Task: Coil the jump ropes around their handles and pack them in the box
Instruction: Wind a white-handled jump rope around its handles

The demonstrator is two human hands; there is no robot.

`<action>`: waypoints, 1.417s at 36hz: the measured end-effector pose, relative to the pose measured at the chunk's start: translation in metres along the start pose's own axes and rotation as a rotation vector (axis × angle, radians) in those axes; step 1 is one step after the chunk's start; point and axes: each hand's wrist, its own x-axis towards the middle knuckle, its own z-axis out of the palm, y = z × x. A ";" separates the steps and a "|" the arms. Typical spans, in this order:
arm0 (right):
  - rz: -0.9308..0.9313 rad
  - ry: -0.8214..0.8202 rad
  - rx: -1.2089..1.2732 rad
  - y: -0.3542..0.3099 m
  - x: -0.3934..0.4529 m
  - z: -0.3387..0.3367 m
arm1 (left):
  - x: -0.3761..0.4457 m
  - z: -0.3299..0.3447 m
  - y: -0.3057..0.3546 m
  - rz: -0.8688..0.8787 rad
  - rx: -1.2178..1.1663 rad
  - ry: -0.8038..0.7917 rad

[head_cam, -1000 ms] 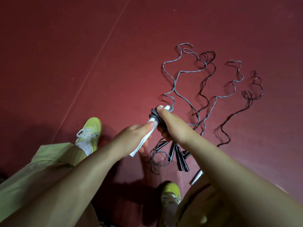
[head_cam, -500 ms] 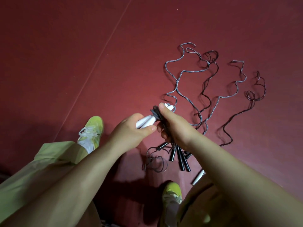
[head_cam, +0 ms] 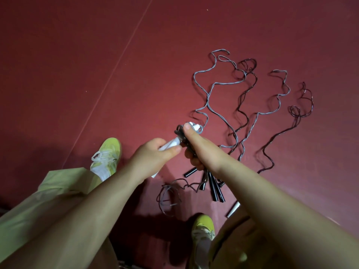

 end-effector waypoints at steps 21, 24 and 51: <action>-0.094 0.066 0.530 -0.004 0.004 -0.005 | -0.019 -0.002 0.019 -0.322 -0.751 -0.704; -0.132 0.001 0.546 -0.004 0.002 -0.003 | -0.021 0.001 0.016 -0.304 -0.831 -0.840; -0.146 0.125 0.015 -0.015 -0.020 -0.003 | -0.027 0.005 0.025 0.041 -0.121 -0.054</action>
